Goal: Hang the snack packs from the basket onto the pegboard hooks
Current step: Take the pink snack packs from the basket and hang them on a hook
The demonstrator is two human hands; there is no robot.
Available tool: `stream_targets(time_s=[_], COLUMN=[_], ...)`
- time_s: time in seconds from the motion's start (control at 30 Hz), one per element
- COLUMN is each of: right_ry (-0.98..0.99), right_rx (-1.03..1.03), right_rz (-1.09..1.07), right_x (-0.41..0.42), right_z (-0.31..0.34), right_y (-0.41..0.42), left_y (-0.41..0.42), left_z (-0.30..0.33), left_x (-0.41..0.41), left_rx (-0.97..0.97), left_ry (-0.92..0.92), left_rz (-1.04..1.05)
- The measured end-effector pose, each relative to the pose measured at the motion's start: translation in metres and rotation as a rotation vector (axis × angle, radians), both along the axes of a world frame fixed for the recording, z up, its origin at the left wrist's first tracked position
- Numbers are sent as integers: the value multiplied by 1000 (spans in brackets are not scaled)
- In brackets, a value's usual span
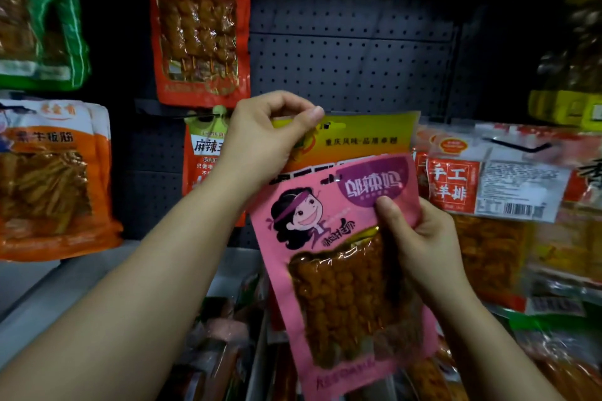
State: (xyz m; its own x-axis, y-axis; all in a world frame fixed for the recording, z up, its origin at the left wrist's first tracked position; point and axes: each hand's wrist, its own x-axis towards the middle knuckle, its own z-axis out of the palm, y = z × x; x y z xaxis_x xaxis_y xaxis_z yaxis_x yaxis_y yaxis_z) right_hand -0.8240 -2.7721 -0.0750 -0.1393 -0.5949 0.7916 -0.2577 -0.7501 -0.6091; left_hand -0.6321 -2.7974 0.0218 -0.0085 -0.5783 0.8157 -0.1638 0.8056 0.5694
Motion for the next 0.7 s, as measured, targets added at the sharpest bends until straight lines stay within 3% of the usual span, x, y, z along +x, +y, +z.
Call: stream_targets(time_s=[0.43,0.7], right_ry=[-37,-94], right_rx=[106,197], right_rz=[5,-103], right_x=[-4,2], right_z=[-10,-12], right_y=[-16,-45], left_y=[-35,-67], left_z=[-8,-30], left_x=[-4,11], left_rx=[182,280], left_ry=[16,199], left_rz=[-22,-115])
